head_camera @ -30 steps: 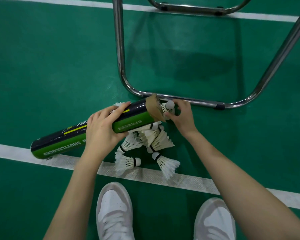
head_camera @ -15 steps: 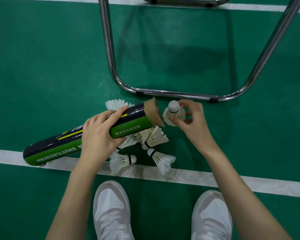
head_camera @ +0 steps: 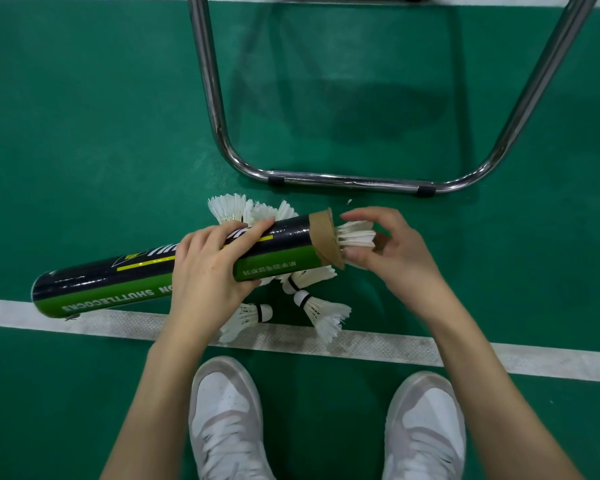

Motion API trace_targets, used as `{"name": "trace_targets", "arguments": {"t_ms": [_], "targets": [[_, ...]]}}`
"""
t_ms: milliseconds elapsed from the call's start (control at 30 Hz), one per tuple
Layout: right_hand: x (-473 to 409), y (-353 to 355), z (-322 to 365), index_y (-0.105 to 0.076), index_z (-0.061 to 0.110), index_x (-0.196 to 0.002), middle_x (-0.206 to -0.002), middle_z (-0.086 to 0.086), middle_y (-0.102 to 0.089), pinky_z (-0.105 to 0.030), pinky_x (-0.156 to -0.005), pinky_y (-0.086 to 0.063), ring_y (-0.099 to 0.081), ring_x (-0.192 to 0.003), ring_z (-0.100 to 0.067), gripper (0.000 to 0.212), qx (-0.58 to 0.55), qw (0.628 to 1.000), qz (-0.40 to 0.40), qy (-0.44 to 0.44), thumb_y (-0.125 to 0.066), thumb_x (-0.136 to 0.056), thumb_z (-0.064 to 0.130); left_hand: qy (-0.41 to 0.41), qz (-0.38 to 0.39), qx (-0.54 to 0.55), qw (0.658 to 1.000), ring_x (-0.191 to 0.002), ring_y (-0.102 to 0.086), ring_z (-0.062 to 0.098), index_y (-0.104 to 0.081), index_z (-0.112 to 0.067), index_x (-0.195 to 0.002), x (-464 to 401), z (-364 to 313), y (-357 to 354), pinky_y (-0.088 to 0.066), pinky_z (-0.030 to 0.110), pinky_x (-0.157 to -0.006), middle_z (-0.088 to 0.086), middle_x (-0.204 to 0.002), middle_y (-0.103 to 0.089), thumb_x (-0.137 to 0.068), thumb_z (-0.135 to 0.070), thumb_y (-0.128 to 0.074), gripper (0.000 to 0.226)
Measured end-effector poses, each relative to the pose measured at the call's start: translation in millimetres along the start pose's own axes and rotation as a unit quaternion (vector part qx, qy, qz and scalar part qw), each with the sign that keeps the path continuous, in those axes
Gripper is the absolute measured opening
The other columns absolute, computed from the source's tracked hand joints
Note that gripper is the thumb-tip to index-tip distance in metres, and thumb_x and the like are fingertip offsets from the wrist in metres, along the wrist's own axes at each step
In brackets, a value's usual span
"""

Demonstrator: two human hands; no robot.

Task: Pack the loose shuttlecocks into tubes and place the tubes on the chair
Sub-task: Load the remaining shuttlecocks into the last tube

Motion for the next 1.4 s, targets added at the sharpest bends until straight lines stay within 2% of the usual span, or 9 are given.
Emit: {"name": "trace_targets", "arguments": {"t_ms": [133,233,400,500,667,867,1033,1233,1400], "targets": [[5,-8,-5,-0.061,0.042,-0.101,-0.133,-0.013,-0.048,-0.027,-0.086,-0.053,-0.06,-0.108,-0.02,0.05,-0.116,0.993,0.015,-0.02,-0.074,-0.074,0.002,0.002,0.003,0.007,1.0,-0.105,-0.051,0.029,-0.038,-0.04,-0.136,2,-2,-2,-0.031,0.039,-0.092,0.001,-0.118,-0.057,-0.06,-0.027,-0.085,0.09],[7,-15,-3,-0.059,0.04,-0.102,-0.13,-0.003,-0.043,-0.036,-0.096,-0.049,-0.057,-0.111,-0.023,0.056,-0.082,0.997,-0.001,0.003,-0.079,-0.067,0.002,-0.003,0.003,0.008,1.0,-0.105,-0.051,0.028,-0.037,-0.041,-0.135,2,-5,-2,-0.03,0.038,-0.093,0.0,-0.118,-0.057,-0.061,-0.027,-0.084,0.089],[8,-20,-1,-0.048,0.04,-0.109,-0.115,0.01,-0.035,-0.021,-0.078,-0.053,-0.061,-0.086,-0.001,0.068,-0.059,0.997,-0.05,0.017,-0.076,-0.069,-0.007,-0.001,0.001,0.004,1.0,-0.105,-0.051,0.028,-0.041,-0.038,-0.135,2,-5,-2,-0.029,0.037,-0.092,0.001,-0.118,-0.058,-0.061,-0.027,-0.084,0.087],[8,-21,-3,-0.045,0.044,-0.109,-0.099,0.008,-0.045,-0.027,-0.079,-0.053,-0.058,-0.08,-0.003,0.069,-0.043,0.998,-0.054,0.004,-0.076,-0.069,-0.004,0.001,0.002,0.003,1.0,-0.105,-0.051,0.028,-0.042,-0.038,-0.135,2,-4,-1,-0.028,0.035,-0.092,0.001,-0.118,-0.058,-0.061,-0.027,-0.084,0.086],[11,-20,-4,-0.046,0.044,-0.11,-0.07,0.016,-0.061,-0.015,-0.081,-0.044,-0.059,-0.077,-0.003,0.062,-0.001,0.998,-0.053,0.017,-0.076,-0.072,0.005,0.005,0.003,0.011,1.0,-0.105,-0.051,0.029,-0.041,-0.039,-0.135,2,-4,-1,-0.032,0.04,-0.093,0.001,-0.118,-0.058,-0.061,-0.027,-0.084,0.087],[14,-20,0,-0.045,0.041,-0.113,-0.067,0.01,-0.061,-0.022,-0.09,-0.039,-0.061,-0.081,-0.007,0.058,-0.013,0.999,-0.049,0.016,-0.074,-0.076,0.008,0.007,-0.001,0.022,1.0,-0.106,-0.051,0.028,-0.04,-0.04,-0.135,1,-6,2,-0.03,0.037,-0.092,0.0,-0.118,-0.058,-0.06,-0.027,-0.084,0.088],[17,-22,3,-0.043,0.037,-0.115,-0.064,0.011,-0.065,-0.011,-0.078,-0.042,-0.061,-0.072,-0.003,0.053,-0.054,0.998,0.002,0.01,-0.066,-0.082,0.001,0.003,0.005,0.02,1.0,-0.106,-0.05,0.028,-0.04,-0.04,-0.135,2,-7,3,-0.031,0.039,-0.093,0.0,-0.119,-0.057,-0.061,-0.026,-0.084,0.087],[15,-27,-1,-0.034,0.034,-0.12,-0.08,0.003,-0.065,-0.021,-0.079,-0.051,-0.065,-0.073,-0.013,0.063,-0.13,0.992,0.01,-0.001,-0.058,-0.084,-0.011,-0.002,0.014,0.012,1.0,-0.106,-0.05,0.027,-0.04,-0.041,-0.135,2,-5,-1,-0.031,0.039,-0.094,-0.001,-0.12,-0.056,-0.062,-0.026,-0.083,0.086],[13,-27,-2,-0.033,0.036,-0.119,-0.075,-0.001,-0.064,-0.02,-0.078,-0.05,-0.065,-0.073,-0.013,0.064,-0.134,0.991,0.02,-0.01,-0.058,-0.084,-0.01,-0.001,0.006,0.012,1.0,-0.106,-0.05,0.027,-0.041,-0.039,-0.135,2,-5,0,-0.031,0.04,-0.094,0.0,-0.119,-0.057,-0.063,-0.026,-0.083,0.085]]}}
Point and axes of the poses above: each hand's wrist, its own x-axis away from the middle knuckle, its own y-axis out of the back of the hand, z = x × y, the point moved 4 cm from there along -x, towards the middle knuckle
